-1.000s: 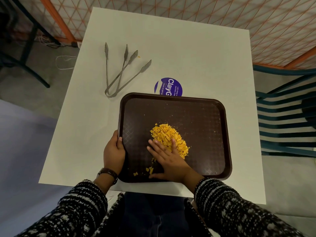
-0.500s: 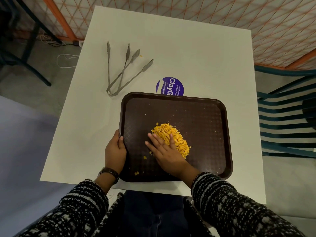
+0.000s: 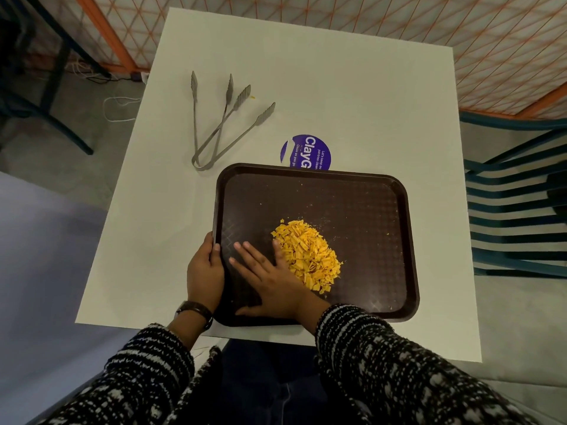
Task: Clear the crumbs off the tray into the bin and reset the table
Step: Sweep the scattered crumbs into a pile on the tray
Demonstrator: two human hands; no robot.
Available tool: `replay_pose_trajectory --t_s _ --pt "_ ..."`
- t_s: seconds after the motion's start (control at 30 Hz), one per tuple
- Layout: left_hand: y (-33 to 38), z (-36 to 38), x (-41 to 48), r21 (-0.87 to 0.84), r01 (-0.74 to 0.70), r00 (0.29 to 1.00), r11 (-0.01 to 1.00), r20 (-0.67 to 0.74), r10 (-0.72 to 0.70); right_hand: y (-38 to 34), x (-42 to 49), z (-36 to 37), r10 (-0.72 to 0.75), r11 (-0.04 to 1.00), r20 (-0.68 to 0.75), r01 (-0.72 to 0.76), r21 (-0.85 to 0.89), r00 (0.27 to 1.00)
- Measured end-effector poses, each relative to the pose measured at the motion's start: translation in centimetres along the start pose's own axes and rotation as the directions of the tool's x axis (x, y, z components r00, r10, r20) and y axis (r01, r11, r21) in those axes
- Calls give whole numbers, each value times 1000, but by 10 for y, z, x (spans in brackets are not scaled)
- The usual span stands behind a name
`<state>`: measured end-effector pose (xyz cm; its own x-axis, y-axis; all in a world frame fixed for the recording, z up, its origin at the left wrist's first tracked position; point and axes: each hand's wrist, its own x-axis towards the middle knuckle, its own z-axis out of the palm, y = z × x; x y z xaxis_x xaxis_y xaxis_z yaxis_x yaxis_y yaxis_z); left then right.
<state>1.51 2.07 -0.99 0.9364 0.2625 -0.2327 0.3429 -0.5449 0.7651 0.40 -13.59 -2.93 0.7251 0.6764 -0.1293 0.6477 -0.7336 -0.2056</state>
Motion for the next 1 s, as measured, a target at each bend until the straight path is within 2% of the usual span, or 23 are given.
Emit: replay_pose_trajectory --t_s 0.2,0.3,0.5,0.6,0.7,0.87,1.0 --pt "4 -2 2 0 -32 999 1000 -4 32 18 -12 3 192 970 -50 -197 -142 980" --pt "3 -2 0 2 -17 1000 1000 1 17 28 -16 -1 273 949 -79 -282 -138 959" --pt "6 -3 -2 9 -14 1000 1000 -19 14 11 2 -5 243 965 -54 -247 -91 969" --pt "5 -4 -2 29 -9 999 1000 -38 11 3 18 -10 284 955 1 -283 -87 959" --pt "6 -6 -2 35 -11 999 999 -47 12 6 25 -13 229 966 81 -217 -143 970" --pt "11 -9 -4 2 -1 999 1000 -34 1 27 13 -16 392 916 116 -376 -136 913" --pt "12 -9 -4 -6 14 1000 1000 -25 -14 31 4 -23 420 903 129 -400 -156 898"
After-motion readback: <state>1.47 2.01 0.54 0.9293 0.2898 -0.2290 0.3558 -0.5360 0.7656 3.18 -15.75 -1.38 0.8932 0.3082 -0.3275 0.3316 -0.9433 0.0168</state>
